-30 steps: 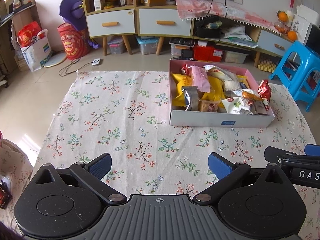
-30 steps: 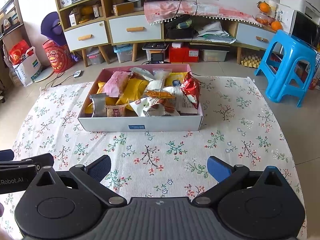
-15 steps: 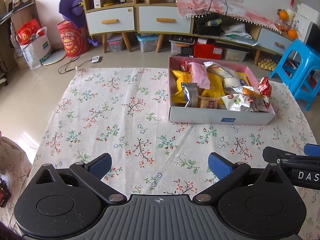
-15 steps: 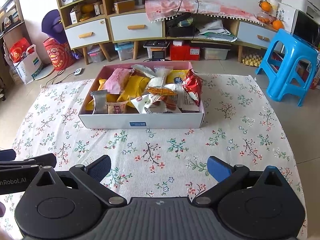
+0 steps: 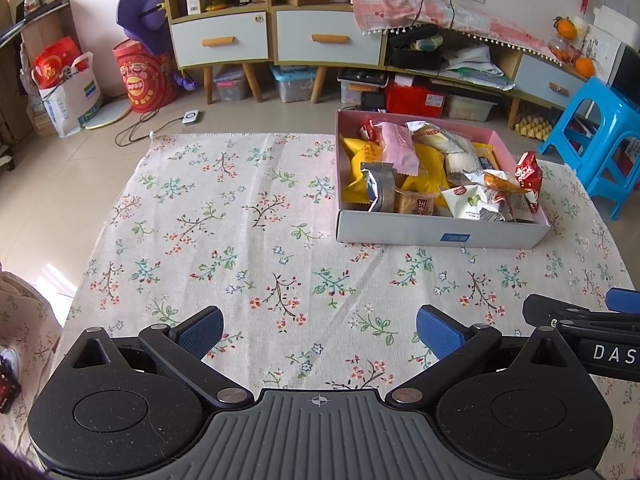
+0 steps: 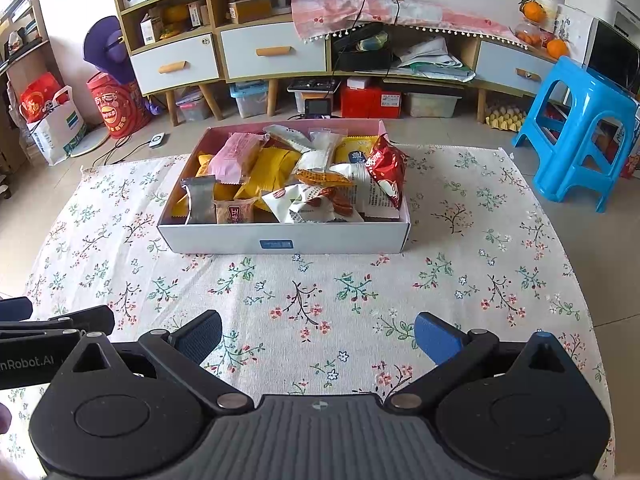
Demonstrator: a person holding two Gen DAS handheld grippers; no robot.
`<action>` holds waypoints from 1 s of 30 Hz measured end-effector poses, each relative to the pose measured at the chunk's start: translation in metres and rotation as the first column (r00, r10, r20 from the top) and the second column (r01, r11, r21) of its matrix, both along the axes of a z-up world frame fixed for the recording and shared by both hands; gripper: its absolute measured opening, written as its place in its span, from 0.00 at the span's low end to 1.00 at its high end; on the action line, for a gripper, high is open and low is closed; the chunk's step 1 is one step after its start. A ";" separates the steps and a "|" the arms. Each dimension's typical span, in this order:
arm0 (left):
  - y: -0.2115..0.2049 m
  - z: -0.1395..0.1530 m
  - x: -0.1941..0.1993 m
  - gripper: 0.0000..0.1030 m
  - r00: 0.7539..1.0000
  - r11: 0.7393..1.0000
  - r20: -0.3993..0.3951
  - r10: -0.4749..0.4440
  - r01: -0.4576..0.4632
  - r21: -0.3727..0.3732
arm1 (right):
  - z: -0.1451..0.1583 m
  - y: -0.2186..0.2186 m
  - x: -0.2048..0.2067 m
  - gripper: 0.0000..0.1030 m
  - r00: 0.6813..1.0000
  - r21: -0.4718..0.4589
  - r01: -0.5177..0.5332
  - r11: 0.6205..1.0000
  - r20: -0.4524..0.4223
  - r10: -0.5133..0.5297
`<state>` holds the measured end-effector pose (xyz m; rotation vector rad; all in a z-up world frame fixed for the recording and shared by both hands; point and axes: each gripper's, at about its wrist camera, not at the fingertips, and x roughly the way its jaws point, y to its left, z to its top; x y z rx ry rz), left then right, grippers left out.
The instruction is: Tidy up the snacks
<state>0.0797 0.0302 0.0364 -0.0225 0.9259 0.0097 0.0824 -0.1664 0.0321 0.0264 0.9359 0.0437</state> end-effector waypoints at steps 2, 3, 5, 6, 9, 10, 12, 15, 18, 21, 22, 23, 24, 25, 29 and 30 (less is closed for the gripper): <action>0.000 -0.001 0.000 1.00 1.000 1.000 0.000 0.001 -0.001 0.000 | 0.000 0.000 0.000 0.90 1.000 0.000 -0.001 1.000 0.000 0.001; 0.000 -0.001 0.000 1.00 1.000 1.000 0.000 0.000 0.000 0.000 | 0.000 0.000 0.000 0.90 1.000 0.000 -0.001 1.000 0.000 0.001; 0.000 -0.001 0.000 1.00 1.000 1.000 -0.001 0.000 0.000 0.000 | 0.000 0.000 0.000 0.90 1.000 0.000 -0.001 1.000 -0.001 0.001; 0.000 -0.001 0.000 1.00 1.000 1.000 -0.001 0.000 0.000 0.000 | 0.000 0.000 0.000 0.90 1.000 -0.001 -0.001 1.000 -0.002 0.001; 0.000 0.000 0.000 1.00 1.000 1.000 -0.001 0.000 0.000 0.000 | -0.002 0.000 0.000 0.90 1.000 -0.001 -0.003 1.000 -0.004 0.003; 0.000 -0.001 0.000 1.00 1.000 1.000 -0.001 -0.001 0.001 -0.001 | -0.002 0.000 0.000 0.90 1.000 -0.001 -0.004 1.000 -0.005 0.004; -0.001 -0.003 -0.001 1.00 1.000 1.000 -0.001 -0.001 0.001 -0.001 | -0.002 0.000 0.000 0.90 1.000 -0.001 -0.003 1.000 -0.005 0.003; -0.001 -0.003 -0.001 1.00 1.000 1.000 -0.001 -0.001 0.001 -0.001 | -0.002 0.000 0.000 0.90 1.000 -0.001 -0.003 1.000 -0.005 0.003; -0.001 -0.003 -0.002 1.00 1.000 1.000 -0.001 0.000 0.000 -0.001 | -0.002 0.000 -0.001 0.90 1.000 -0.001 -0.003 1.000 -0.006 0.003; -0.001 -0.002 -0.001 1.00 1.000 1.000 -0.002 -0.001 0.001 -0.001 | -0.002 0.000 0.000 0.90 1.000 -0.002 -0.003 1.000 -0.005 0.003; -0.001 -0.002 -0.001 1.00 1.000 1.000 -0.002 -0.001 0.001 -0.001 | -0.002 0.000 0.000 0.90 1.000 -0.001 -0.003 1.000 -0.005 0.003; -0.001 -0.002 -0.001 1.00 1.000 1.000 -0.002 -0.002 0.002 -0.001 | -0.002 0.000 0.000 0.90 1.000 -0.001 -0.003 1.000 -0.005 0.003; 0.000 -0.002 -0.001 1.00 1.000 1.000 -0.002 -0.001 0.001 -0.001 | -0.002 0.000 0.000 0.90 1.000 -0.001 -0.003 1.000 -0.005 0.003; -0.001 -0.002 -0.001 1.00 1.000 1.000 -0.003 0.000 0.000 0.000 | -0.002 0.000 0.000 0.90 1.000 -0.002 -0.004 1.000 -0.005 0.004; -0.005 -0.007 -0.005 1.00 1.000 1.000 0.004 -0.003 0.003 0.017 | -0.006 0.001 -0.001 0.90 1.000 -0.014 -0.001 1.000 -0.011 0.001; -0.006 -0.008 -0.005 1.00 1.000 1.000 0.003 -0.007 0.007 0.021 | -0.008 0.001 -0.001 0.90 1.000 -0.018 0.000 1.000 -0.013 -0.001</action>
